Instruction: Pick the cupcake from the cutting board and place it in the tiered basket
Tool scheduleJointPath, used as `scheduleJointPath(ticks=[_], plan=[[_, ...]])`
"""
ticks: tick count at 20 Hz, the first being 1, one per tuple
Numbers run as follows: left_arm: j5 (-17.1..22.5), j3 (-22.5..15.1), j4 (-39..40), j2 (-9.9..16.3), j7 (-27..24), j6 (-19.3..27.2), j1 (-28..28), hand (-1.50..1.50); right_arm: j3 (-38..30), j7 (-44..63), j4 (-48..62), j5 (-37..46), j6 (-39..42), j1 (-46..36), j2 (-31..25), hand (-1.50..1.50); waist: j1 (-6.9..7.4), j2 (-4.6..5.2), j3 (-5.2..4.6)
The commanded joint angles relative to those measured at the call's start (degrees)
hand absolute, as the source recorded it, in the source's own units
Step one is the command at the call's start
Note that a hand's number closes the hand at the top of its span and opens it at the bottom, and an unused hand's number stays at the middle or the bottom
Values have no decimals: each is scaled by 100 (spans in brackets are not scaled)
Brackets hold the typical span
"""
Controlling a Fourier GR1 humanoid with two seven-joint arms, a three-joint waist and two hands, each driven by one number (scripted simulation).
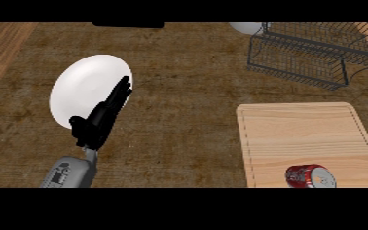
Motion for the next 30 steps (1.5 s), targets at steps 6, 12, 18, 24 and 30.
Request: scheduleJointPath(ticks=[6, 12, 18, 24, 30], plan=[[-69, 22, -49, -119, 242, -22, -137, 0, 337, -126, 1265, 706, -539, -1028, 1208, 150, 24, 22, 6], [-168, 174, 138, -13, -111, -167, -8, 0, 40, -325, 1890, 646, -439, -1384, 1439, 150, -29, 6, 6], [-191, 167, 111, -102, -247, -221, 191, 0, -229, -320, 2405, 525, -604, -1485, 1840, 150, -8, 16, 6], [-168, 219, 284, -142, -102, -250, -7, 0, -916, 1082, 2960, -223, -248, -1681, 1978, -150, -77, 5, 4], [-435, 123, 188, -247, -448, -121, 311, 0, -1306, 873, 2728, -542, -470, -1443, 1690, -150, -125, -14, 7]])
